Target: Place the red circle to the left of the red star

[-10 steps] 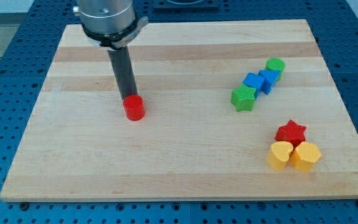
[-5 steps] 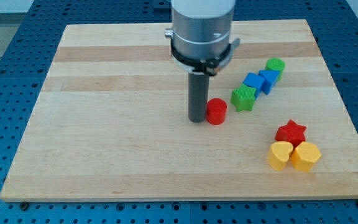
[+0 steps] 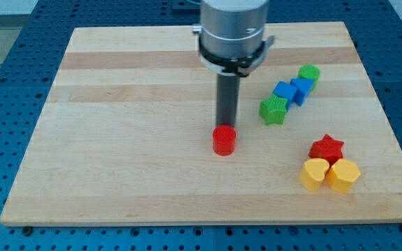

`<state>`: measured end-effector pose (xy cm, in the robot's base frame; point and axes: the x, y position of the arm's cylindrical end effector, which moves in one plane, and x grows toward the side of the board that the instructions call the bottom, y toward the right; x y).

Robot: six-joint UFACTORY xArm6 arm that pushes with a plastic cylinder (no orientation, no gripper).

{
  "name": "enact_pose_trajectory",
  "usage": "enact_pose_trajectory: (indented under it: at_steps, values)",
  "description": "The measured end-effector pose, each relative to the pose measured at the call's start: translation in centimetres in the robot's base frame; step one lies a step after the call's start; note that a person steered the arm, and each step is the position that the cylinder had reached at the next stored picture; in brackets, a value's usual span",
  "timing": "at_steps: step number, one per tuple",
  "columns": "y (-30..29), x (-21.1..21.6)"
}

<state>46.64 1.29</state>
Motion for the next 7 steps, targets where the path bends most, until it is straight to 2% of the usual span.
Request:
enact_pose_trajectory:
  at_steps: [2, 4, 7]
  values:
    - [-2.4, 0.3]
    - [5.9, 2.9]
    - [-0.3, 2.9]
